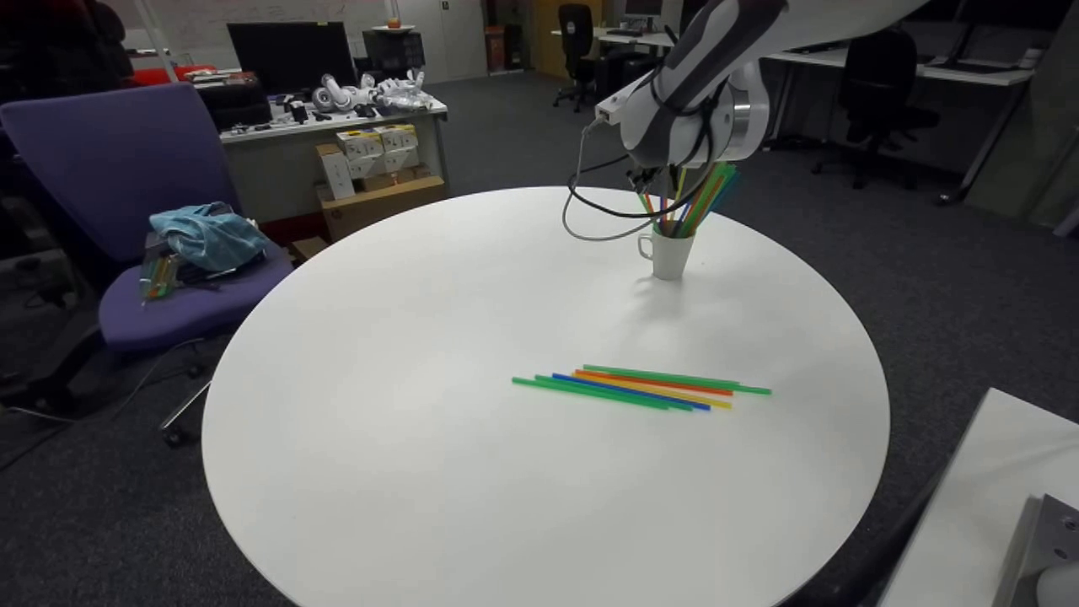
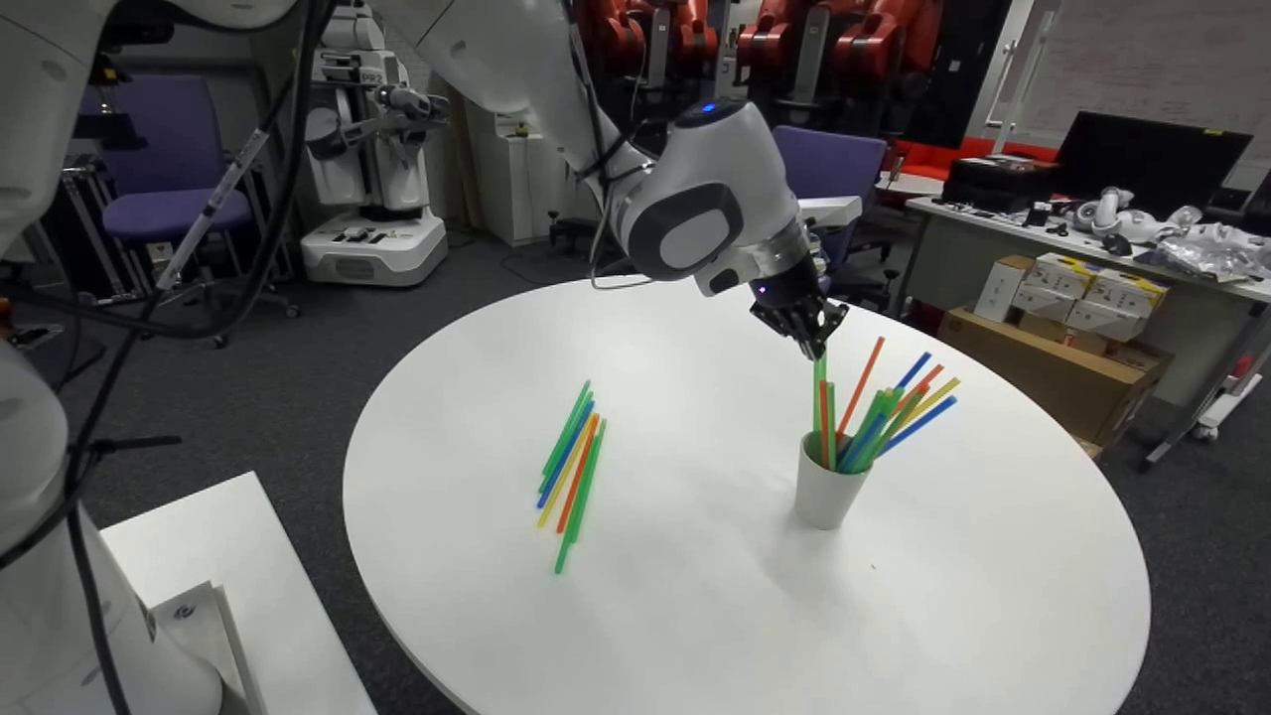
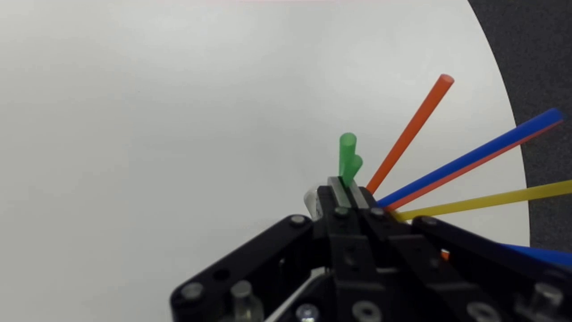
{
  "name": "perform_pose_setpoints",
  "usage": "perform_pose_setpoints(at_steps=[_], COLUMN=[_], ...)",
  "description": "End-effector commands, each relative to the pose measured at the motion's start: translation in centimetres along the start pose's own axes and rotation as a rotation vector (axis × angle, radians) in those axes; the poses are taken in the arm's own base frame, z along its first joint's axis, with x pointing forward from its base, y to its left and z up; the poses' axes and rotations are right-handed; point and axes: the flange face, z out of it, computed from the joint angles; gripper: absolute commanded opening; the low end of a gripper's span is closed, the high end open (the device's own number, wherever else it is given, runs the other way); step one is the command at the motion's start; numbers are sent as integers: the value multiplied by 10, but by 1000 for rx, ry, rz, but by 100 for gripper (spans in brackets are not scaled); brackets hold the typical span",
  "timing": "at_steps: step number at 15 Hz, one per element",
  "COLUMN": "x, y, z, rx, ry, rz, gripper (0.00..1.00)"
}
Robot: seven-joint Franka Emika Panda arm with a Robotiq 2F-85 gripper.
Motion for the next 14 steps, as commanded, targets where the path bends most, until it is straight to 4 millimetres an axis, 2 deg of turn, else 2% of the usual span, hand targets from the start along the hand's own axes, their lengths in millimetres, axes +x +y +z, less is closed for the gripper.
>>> perform_pose_setpoints(at_steps=[1,9,14], x=[-4,-36,-51], y=[-12,-41,-47], z=[-25,-91,-130], rx=[-17,-52,-149], ry=[-32,-124,-155], rz=[2,-28,-79], gripper=[0,0,0])
